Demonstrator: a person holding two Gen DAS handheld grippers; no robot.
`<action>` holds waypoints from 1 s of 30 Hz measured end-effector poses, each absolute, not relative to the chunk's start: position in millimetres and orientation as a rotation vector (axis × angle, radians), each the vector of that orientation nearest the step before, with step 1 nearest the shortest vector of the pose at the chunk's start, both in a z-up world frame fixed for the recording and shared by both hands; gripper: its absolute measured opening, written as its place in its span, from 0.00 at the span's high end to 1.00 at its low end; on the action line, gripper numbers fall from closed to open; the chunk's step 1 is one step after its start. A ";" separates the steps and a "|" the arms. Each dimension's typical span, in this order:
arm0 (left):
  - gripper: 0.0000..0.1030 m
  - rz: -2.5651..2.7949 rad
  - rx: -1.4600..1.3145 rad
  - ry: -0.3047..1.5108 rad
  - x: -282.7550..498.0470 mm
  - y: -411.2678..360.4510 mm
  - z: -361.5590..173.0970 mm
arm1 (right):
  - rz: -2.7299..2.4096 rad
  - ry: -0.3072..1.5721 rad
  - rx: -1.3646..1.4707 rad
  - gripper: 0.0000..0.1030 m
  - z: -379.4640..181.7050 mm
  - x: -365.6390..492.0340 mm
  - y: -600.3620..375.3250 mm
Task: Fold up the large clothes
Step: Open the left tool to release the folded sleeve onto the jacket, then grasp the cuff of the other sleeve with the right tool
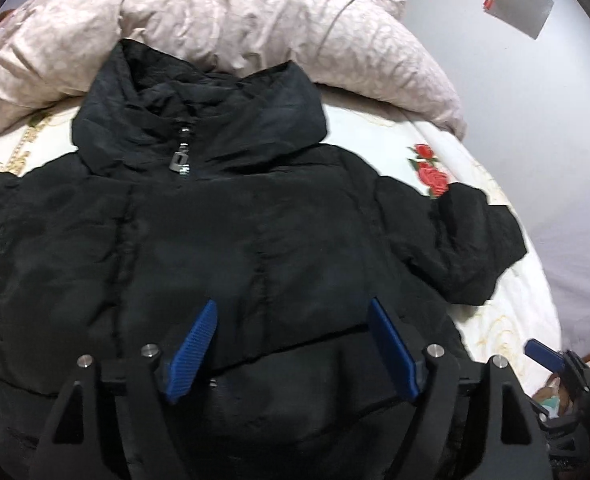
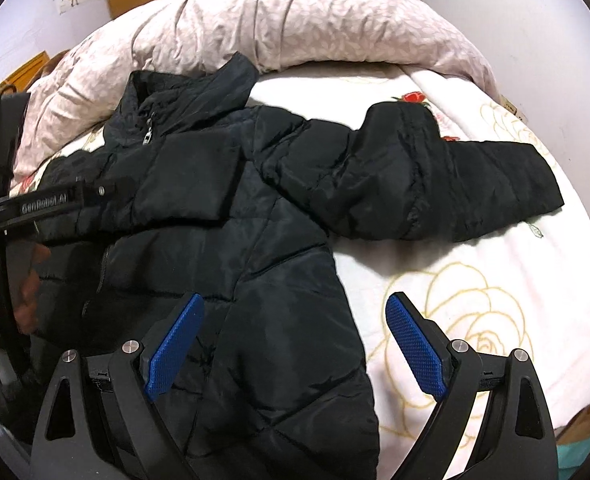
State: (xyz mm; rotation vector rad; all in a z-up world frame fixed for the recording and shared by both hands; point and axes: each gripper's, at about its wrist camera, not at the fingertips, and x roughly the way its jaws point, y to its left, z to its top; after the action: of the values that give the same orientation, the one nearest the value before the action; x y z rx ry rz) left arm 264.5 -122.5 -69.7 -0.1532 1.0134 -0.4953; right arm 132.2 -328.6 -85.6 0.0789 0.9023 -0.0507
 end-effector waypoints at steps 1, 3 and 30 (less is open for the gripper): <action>0.23 -0.503 -0.160 1.002 261.8 -122.5 -63.7 | -0.052 0.895 0.087 0.11 -82.4 133.5 -329.2; 0.21 -0.512 -0.170 0.952 253.4 -114.4 -45.4 | -0.040 0.881 0.099 0.11 -77.5 139.3 -327.6; 0.33 -0.037 -0.047 0.979 342.3 31.6 -115.3 | 0.053 0.989 -0.012 0.55 -135.3 295.4 -265.6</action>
State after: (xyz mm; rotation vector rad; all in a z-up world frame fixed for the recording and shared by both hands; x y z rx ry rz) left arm 342.3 31.6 -115.3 -0.0475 0.9785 -0.0369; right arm 295.4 -265.6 -135.3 -0.0120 0.9889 0.0535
